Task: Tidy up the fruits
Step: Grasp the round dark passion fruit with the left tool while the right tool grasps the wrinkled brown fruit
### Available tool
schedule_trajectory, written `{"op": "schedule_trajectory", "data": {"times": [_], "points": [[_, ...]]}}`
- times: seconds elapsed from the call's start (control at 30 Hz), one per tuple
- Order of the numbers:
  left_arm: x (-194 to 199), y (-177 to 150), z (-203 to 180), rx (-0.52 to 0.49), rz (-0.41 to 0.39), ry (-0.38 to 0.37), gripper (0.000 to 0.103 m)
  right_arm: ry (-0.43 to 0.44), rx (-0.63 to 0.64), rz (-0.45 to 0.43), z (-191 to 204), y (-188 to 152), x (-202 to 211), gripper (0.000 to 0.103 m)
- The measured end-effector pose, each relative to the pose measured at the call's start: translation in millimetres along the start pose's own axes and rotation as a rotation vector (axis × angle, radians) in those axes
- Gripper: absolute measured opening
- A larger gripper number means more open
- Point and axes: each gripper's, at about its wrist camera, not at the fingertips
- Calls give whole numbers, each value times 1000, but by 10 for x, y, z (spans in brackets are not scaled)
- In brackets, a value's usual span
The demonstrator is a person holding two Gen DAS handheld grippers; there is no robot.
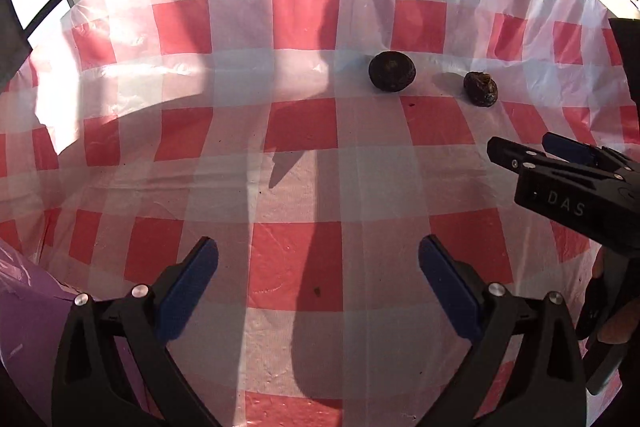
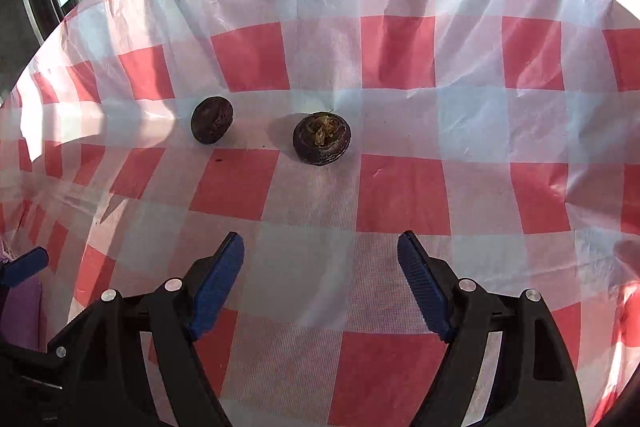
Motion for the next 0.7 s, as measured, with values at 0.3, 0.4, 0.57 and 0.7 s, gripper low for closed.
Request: {"op": "schedule_trajectory", "data": {"times": [0.3,0.4,0.57,0.7], "points": [[-413,458,-113,25,-32,-25,100,-15,116,-30,18,530,-423,48],[-558,636,-184,29,-42,-39,100,3,108,-44,-68,505,-370,38],[-789,948,-340,14,-64,-60,100,-6,34,-82,-372,282,-135,38],[-953,1131,-411,9,-69,-100,88,-10,-27,-84,-590,65,49,38]]}}
Point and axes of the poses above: each gripper's, at about its wrist camera, not at the fingertips, and x roughly against the way its jaws point, z to its left, y to its top
